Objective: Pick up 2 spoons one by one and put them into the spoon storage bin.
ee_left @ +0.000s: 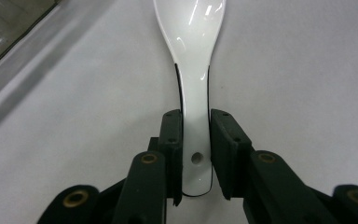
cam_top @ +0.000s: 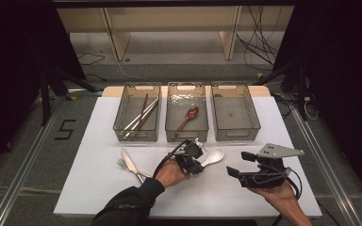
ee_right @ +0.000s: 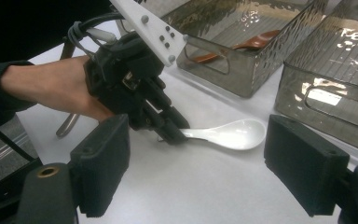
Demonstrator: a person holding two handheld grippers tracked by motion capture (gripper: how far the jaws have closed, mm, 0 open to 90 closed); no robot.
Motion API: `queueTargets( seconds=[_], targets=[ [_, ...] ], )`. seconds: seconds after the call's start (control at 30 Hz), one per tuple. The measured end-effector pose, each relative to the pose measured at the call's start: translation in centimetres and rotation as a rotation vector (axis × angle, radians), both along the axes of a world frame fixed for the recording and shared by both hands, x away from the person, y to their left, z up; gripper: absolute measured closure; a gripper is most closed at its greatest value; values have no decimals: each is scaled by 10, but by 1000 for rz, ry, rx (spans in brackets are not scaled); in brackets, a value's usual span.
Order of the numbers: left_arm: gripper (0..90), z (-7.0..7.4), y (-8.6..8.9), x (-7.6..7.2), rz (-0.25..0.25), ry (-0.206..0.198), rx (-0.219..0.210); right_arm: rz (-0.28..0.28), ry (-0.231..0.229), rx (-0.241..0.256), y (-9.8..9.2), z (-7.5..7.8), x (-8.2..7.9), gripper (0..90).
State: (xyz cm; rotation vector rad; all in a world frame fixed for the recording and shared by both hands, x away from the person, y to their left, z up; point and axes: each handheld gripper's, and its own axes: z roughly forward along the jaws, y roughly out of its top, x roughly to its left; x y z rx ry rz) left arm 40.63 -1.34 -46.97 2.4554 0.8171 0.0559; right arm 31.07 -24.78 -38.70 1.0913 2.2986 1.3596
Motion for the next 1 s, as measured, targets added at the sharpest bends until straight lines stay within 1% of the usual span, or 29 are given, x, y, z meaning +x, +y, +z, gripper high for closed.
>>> queueTargets(
  seconds=[0.03, 0.07, 0.1, 0.13, 0.23, 0.4, 0.43, 0.47, 0.6, 0.67, 0.7, 0.83, 1.0],
  targets=[
    [710, 0, -1, 0, 11, 7, -18, 0, 1, 0, 0, 0, 0, 236],
    [670, 0, -1, 0, 10, 4, -11, 1, 1, 0, 0, 0, 0, 236],
    [670, 0, -2, 0, 2, -4, 6, 1, 1, 0, 0, 0, 0, 236],
    [686, 0, -4, 0, 7, -14, 13, 1, 0, -1, 0, 0, 0, 236],
    [696, 0, -6, 3, 13, -18, 11, 1, 1, 0, 0, 0, 0, 235],
    [713, 0, -10, 5, 8, -32, 17, 3, 1, -2, 0, 0, 0, 236],
    [734, -1, -10, 5, 10, -32, 17, 0, 1, -1, 0, 0, 0, 236],
    [740, 0, -10, 6, 0, -33, 25, -2, 2, -2, 0, 0, 0, 236],
    [755, 0, -10, 6, 2, -28, 19, 1, 0, -2, 0, 0, 0, 237],
    [757, 0, -9, 7, 1, -28, 16, 2, 1, -3, 0, 0, 0, 237],
    [758, 0, -8, 7, 4, -21, 10, 2, 1, -3, 0, 0, 0, 237],
    [759, -2, -4, 10, 27, 7, -36, -4, 2, -1, -1, 0, 0, 237],
    [760, -1, -2, 9, 17, 17, -47, -6, 0, 1, -1, 0, 0, 237]
  ],
)
